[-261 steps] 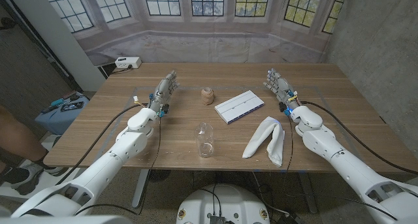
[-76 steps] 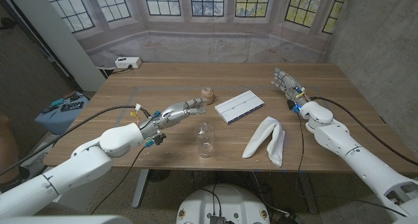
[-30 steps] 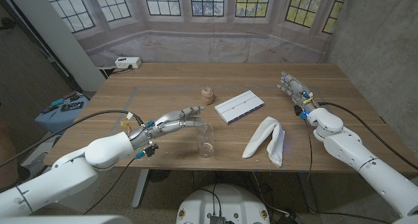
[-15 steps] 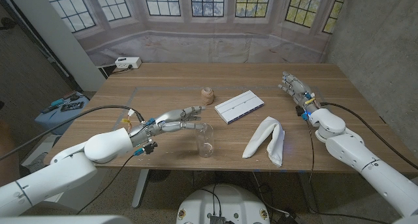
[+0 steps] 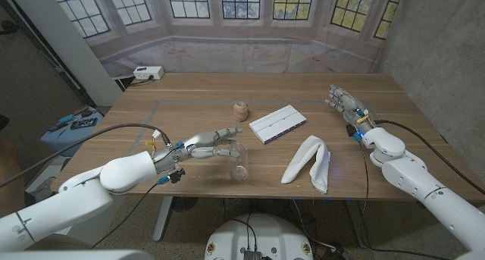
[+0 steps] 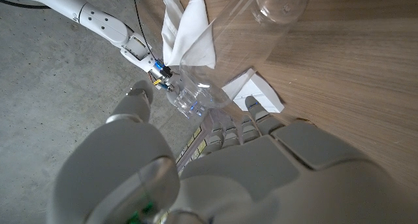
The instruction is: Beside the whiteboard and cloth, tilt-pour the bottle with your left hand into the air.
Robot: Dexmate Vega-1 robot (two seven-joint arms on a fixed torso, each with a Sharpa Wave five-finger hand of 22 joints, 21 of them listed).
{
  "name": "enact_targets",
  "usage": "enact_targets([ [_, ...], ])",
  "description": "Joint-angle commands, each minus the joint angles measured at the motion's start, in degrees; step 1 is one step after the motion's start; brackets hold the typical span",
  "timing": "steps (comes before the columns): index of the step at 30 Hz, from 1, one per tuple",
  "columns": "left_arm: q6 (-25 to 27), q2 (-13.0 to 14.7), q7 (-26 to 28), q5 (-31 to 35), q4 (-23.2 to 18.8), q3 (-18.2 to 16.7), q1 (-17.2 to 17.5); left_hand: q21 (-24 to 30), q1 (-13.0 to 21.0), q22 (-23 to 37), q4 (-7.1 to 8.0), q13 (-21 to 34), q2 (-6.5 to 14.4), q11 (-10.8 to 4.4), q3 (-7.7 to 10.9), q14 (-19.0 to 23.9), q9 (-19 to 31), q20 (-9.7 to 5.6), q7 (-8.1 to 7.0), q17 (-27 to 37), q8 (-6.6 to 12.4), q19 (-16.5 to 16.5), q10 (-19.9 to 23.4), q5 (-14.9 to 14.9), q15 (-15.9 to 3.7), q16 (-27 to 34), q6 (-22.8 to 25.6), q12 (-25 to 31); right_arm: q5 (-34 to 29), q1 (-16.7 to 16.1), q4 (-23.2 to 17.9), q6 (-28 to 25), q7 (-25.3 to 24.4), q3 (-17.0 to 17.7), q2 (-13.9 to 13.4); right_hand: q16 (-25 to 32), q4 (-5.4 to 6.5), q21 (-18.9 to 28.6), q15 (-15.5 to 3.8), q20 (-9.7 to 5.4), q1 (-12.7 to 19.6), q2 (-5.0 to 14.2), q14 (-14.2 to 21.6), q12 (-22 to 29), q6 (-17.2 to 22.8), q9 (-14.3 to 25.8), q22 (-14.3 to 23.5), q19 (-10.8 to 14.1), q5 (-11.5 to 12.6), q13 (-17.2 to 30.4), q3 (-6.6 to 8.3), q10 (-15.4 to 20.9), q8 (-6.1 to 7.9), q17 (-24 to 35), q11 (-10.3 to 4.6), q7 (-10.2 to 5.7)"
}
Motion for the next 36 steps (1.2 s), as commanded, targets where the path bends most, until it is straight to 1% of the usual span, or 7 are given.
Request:
enact_targets([
  [1,0.9,0.2,2.6,4.3,-1.0,-1.6,2.2,-0.2,1.0,0.3,-0.40,0.1,-0.2,-0.54,-0.04,0.2,0.1,-0.06,-0.20,0.2,0.01,0.3,-0.2,-0.1,-0.23,0.2,-0.3,0.3,0.0,1.4,2.0,0.6,1.9,-0.3,-0.3,0.3,-0.25,0.2,0.10,0.17,0.6,-0.09,0.6,0.3,0.1,0.1,0.1,0.4,-0.1,0.1,0.05,0.3,0.35,0.1,0.00,0.23],
  [9,1.8,-0.2,2.2,6.6,-0.3,-1.1,0.6,-0.5,2.0,0.3,-0.43,0.1,-0.7,-0.92,0.01,0.4,0.1,-0.13,-0.36,0.2,0.00,0.5,-0.2,-0.1,-0.30,0.3,-0.6,0.4,0.0,1.9,2.8,0.5,2.2,-0.5,-0.3,0.3,-0.30,0.2,0.11,0.41,0.6,-0.09,0.6,0.3,0.1,0.1,0.1,0.5,-0.1,0.1,0.05,0.3,0.35,0.1,0.09,0.24],
  [18,2.5,-0.5,2.0,10.1,0.1,0.5,-1.9,-0.8,3.1,0.3,-0.46,0.2,-1.3,-1.26,0.03,0.7,0.1,-0.25,-0.48,0.2,0.07,0.9,0.0,0.0,-0.52,0.4,-0.7,0.5,0.0,1.3,2.9,1.1,2.1,-0.2,-0.5,0.3,-0.34,0.2,0.13,0.60,0.5,-0.10,0.6,0.3,0.1,0.1,0.1,0.6,-0.1,0.1,0.04,0.3,0.36,0.1,0.07,0.18],
  [26,2.5,-1.3,1.7,12.2,0.9,2.8,-4.0,-1.0,4.0,0.3,-0.47,0.2,-1.8,-1.40,0.03,0.8,0.1,-0.31,-0.55,0.2,0.09,1.1,0.0,0.1,-0.54,0.4,-0.9,0.5,0.0,0.9,2.9,1.2,2.2,-0.2,-0.7,0.3,-0.37,0.1,0.09,0.73,0.5,-0.09,0.6,0.3,0.1,0.1,0.1,0.6,-0.1,0.1,0.03,0.3,0.36,0.1,0.01,0.18],
  [34,3.0,-2.0,1.9,12.8,0.9,4.6,-5.3,-1.2,4.8,0.3,-0.44,0.2,-2.3,-1.48,0.01,1.0,0.1,-0.27,-0.61,0.2,0.09,1.4,0.1,0.2,-0.55,0.4,-1.2,0.6,-0.1,1.3,3.5,1.2,2.8,-0.5,-0.7,0.3,-0.42,0.1,0.11,0.84,0.5,-0.10,0.6,0.3,0.1,0.1,0.1,0.6,-0.1,0.1,0.02,0.3,0.38,0.1,0.00,0.15],
  [36,3.2,-2.7,1.7,12.7,1.1,5.5,-6.0,-1.3,4.9,0.3,-0.43,0.2,-2.4,-1.45,0.00,1.0,0.1,-0.25,-0.60,0.2,0.10,1.4,0.1,0.2,-0.56,0.4,-1.2,0.6,0.0,1.5,3.7,1.1,2.9,-0.5,-0.7,0.3,-0.42,0.1,0.11,0.83,0.5,-0.10,0.6,0.3,0.1,0.1,0.1,0.7,-0.1,0.1,0.02,0.3,0.37,0.1,0.09,0.14],
])
